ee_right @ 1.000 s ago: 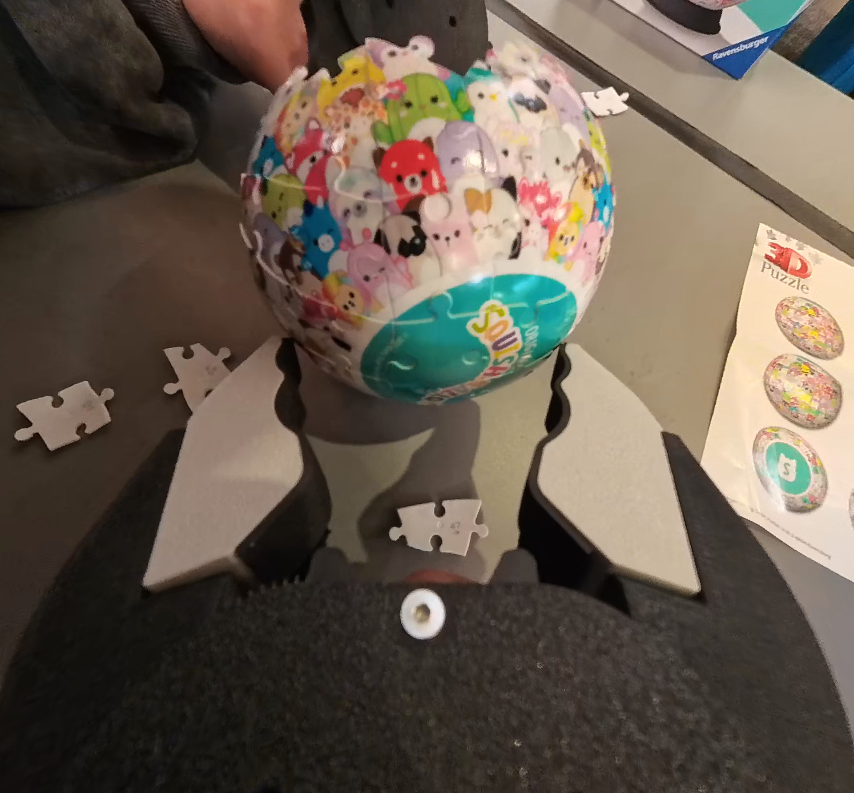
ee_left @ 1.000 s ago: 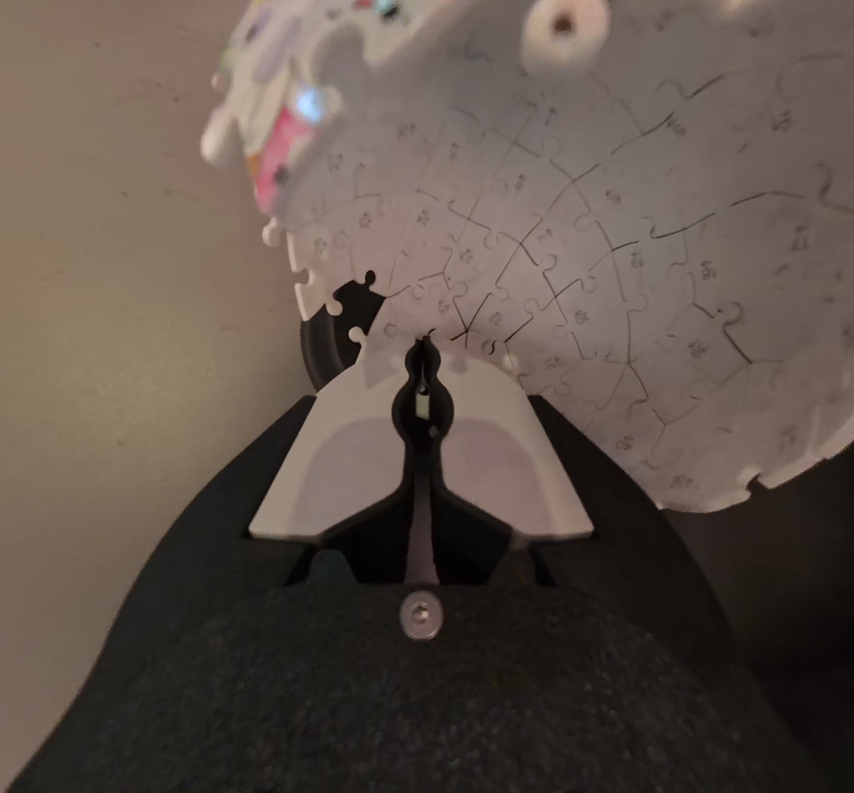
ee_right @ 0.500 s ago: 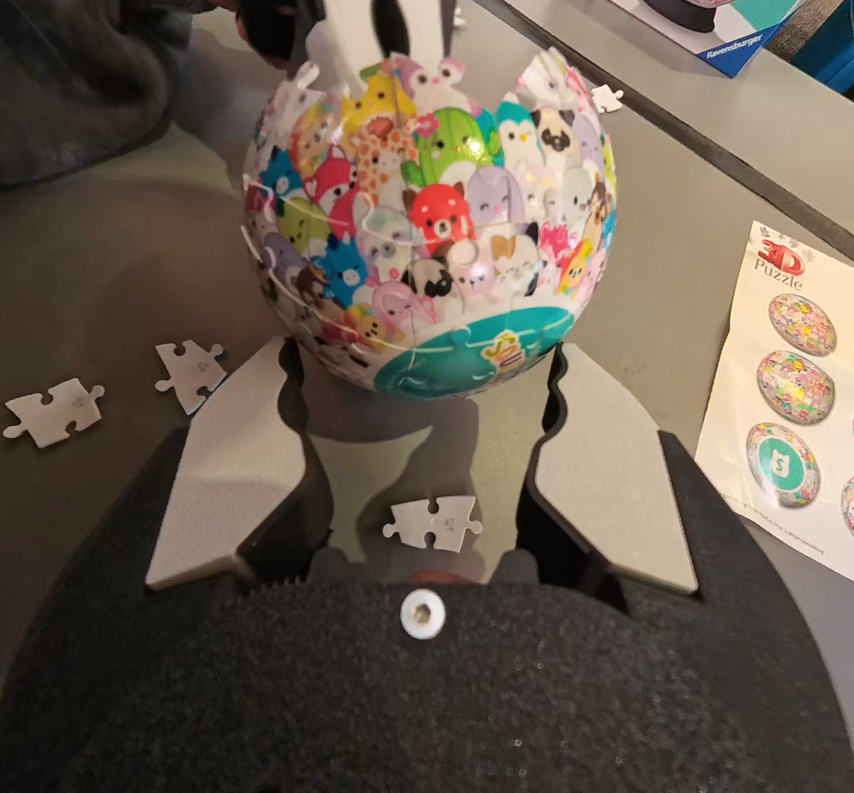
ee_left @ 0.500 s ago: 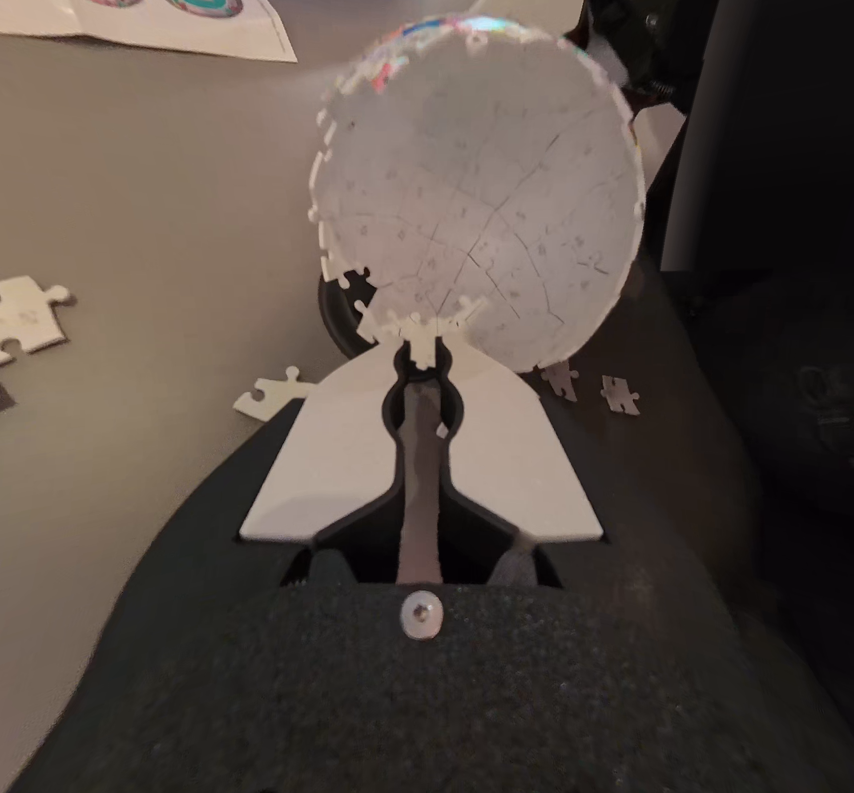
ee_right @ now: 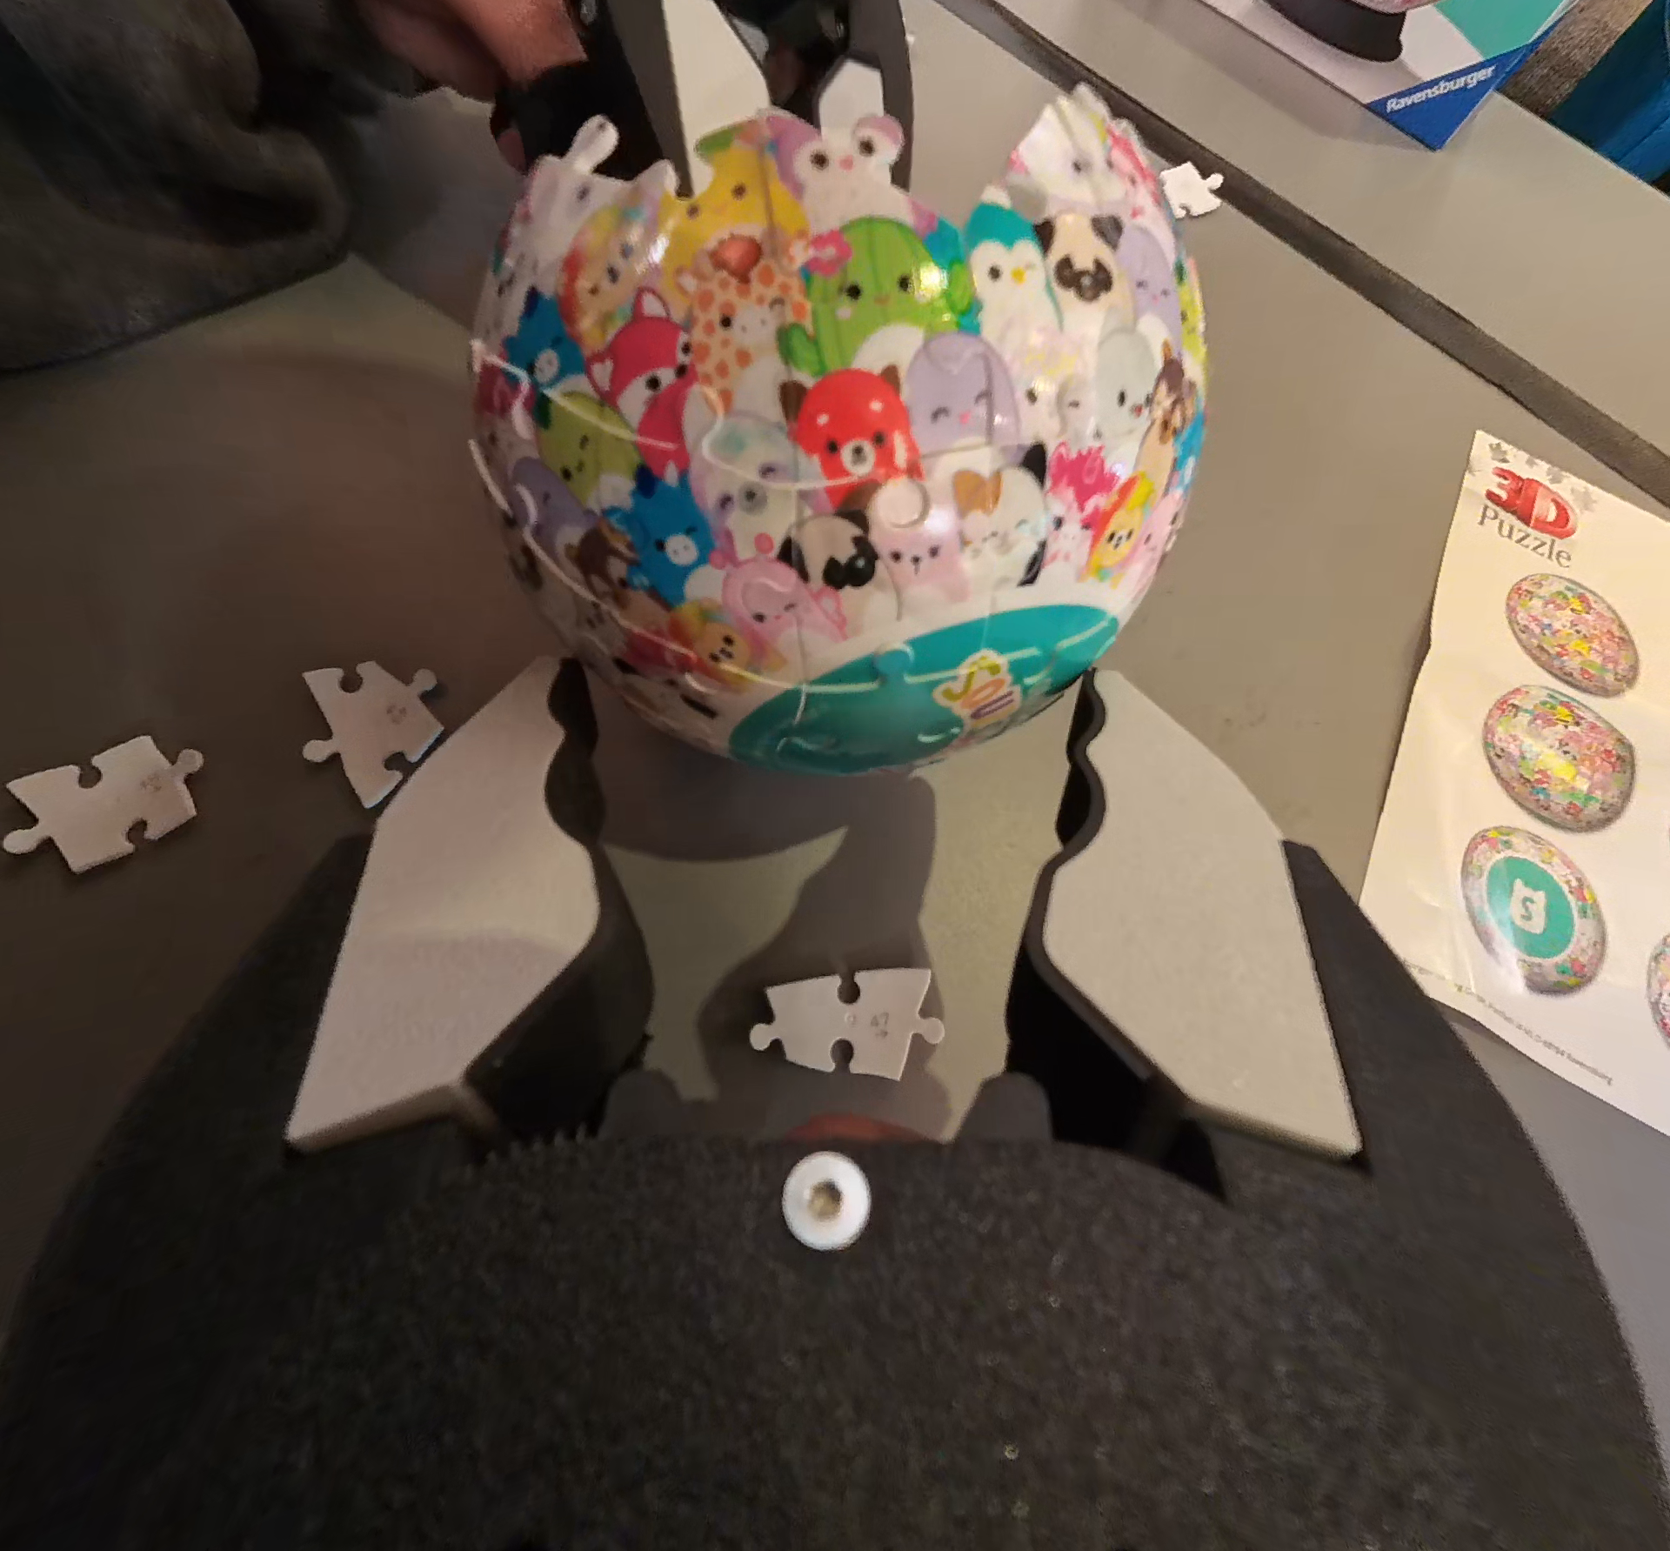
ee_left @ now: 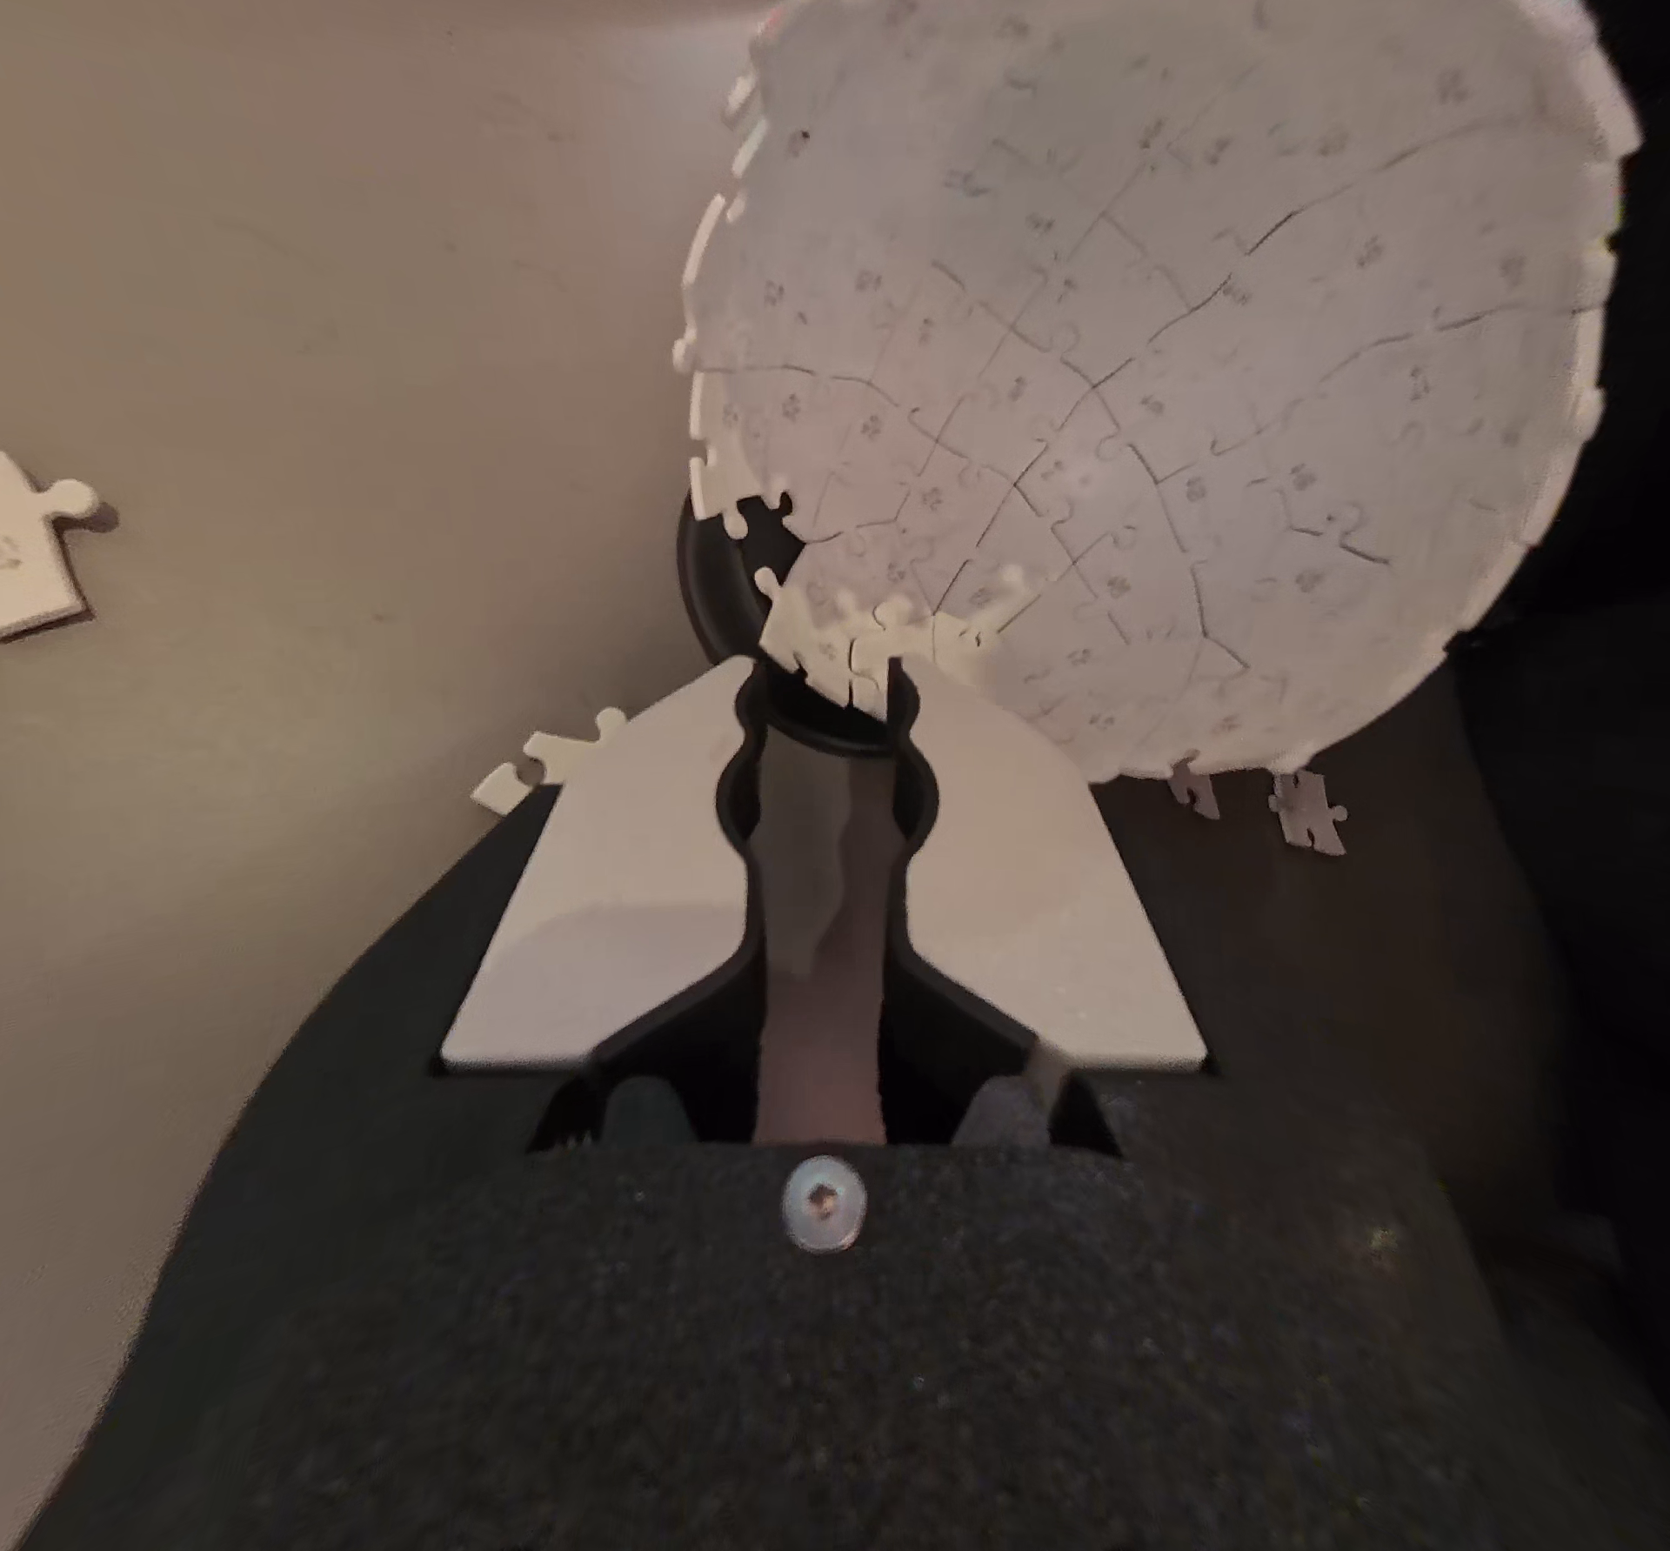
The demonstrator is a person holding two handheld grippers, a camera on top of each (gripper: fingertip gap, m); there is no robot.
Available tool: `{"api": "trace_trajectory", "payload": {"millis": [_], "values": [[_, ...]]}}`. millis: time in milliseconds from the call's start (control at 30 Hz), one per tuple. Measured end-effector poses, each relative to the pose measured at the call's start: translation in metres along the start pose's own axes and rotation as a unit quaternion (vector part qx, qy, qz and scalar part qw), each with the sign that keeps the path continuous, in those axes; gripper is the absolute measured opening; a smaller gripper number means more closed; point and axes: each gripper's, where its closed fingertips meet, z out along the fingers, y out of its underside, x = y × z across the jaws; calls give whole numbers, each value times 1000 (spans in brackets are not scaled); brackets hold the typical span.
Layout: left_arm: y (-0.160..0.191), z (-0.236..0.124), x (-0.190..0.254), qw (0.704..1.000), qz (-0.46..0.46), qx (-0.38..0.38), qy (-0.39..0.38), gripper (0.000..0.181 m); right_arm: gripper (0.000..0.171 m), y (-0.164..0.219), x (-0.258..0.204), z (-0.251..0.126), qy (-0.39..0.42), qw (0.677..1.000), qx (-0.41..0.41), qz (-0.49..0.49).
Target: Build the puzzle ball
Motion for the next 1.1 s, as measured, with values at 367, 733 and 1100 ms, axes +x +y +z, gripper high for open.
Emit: {"api": "trace_trajectory", "payload": {"millis": [367,733,1100], "values": [[-1,12,-2,999,16,-13,-25,10,99,-10,-2,-5,11,1000,7,-21],[-1,14,-6,998,14,-18,-51,24,98,-9,-1,-6,22,999,-4,-27],[5,-2,-6,999,-4,-23,-31,26,97,-8,0,-6,22,999,-3,-31]]}}
